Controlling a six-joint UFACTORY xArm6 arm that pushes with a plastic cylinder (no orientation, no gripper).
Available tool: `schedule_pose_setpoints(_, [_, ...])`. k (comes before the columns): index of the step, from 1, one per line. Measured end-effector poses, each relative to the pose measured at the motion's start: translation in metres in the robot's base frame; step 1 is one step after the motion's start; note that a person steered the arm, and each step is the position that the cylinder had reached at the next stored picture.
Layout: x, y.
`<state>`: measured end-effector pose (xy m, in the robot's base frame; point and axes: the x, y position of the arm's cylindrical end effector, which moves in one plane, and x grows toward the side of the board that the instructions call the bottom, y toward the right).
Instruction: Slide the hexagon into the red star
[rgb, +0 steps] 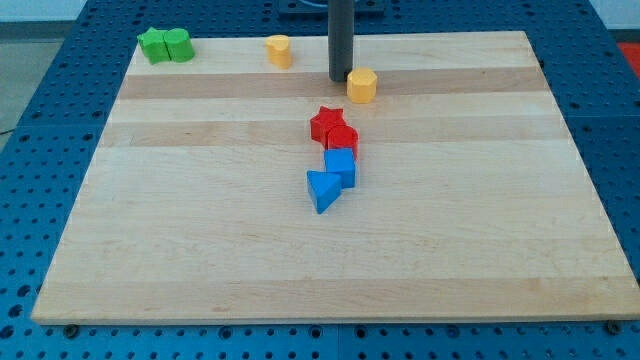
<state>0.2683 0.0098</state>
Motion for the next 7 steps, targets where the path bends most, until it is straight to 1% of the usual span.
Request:
schedule_pose_setpoints(1, [-0.024, 0.017])
schedule_pose_setpoints(2, [-0.013, 0.051])
schedule_pose_setpoints(3, [0.015, 0.05])
schedule_pose_setpoints(4, [0.028, 0.015])
schedule_pose_setpoints(5, [0.029, 0.006])
schedule_pose_setpoints(6, [0.03, 0.01])
schedule_pose_setpoints(7, [0.052, 0.01])
